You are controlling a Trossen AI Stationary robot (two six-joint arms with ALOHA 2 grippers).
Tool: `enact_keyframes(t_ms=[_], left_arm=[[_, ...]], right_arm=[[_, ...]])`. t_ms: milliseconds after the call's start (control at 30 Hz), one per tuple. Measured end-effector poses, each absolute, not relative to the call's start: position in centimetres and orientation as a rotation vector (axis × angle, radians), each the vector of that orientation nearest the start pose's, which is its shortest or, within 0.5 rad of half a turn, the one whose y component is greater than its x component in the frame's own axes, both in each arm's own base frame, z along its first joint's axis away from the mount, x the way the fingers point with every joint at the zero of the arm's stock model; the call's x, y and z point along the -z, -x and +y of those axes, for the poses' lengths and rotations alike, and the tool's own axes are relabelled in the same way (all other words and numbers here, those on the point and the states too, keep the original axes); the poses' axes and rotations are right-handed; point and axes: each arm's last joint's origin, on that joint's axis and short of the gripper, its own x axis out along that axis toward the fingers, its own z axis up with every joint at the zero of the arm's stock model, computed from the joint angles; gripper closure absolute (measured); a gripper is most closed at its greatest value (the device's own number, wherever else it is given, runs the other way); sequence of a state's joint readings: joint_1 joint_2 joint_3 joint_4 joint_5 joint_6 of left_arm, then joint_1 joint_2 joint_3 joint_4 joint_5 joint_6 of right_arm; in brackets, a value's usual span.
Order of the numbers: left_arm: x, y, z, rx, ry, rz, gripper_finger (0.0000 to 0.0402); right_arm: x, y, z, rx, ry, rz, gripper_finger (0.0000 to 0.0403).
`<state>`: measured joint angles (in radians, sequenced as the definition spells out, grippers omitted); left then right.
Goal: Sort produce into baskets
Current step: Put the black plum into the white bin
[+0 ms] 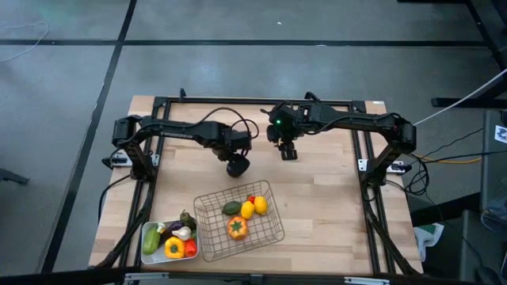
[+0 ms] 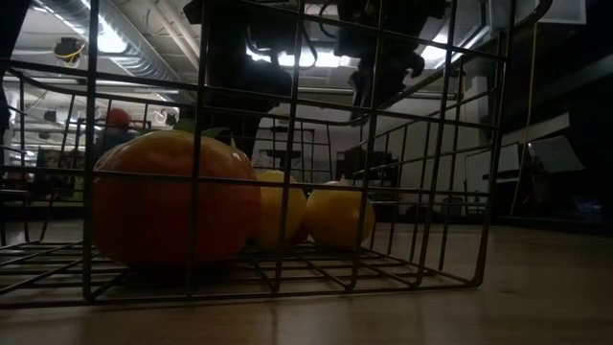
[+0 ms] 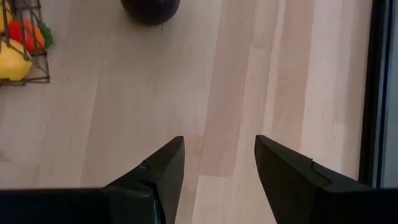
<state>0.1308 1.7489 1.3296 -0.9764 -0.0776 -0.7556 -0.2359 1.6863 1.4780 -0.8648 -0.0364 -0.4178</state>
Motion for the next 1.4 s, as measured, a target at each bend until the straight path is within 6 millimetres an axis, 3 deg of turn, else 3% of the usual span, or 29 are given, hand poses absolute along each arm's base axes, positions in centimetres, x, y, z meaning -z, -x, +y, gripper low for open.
enact_keyframes(t_ms=[500,600,767,967,1200,1400], left_arm=[[-22.2,-33.1,4.5,-0.628,0.678,1.26,0.0203],[-21.8,-32.9,4.5,-0.601,0.681,1.276,0.0179],[-20.7,-32.4,4.6,-0.595,0.756,1.316,0.0097],[-20.4,-32.5,4.6,-0.525,0.693,1.309,0.0014],[-20.5,-33.2,4.7,-0.462,0.636,1.255,0.001],[-18.9,-33.6,4.8,-0.486,0.626,1.306,0.0011]], right_arm=[[-29.2,-34.4,-8.2,-0.029,0.244,1.019,0.021],[-29.2,-34.4,-8.2,-0.029,0.244,1.019,0.021],[-29.2,-34.4,-8.2,-0.03,0.243,1.019,0.021],[-29.2,-34.4,-8.2,-0.03,0.243,1.019,0.021],[-29.2,-34.4,-8.2,-0.03,0.243,1.02,0.021],[-29.2,-34.4,-8.2,-0.03,0.243,1.019,0.021]])
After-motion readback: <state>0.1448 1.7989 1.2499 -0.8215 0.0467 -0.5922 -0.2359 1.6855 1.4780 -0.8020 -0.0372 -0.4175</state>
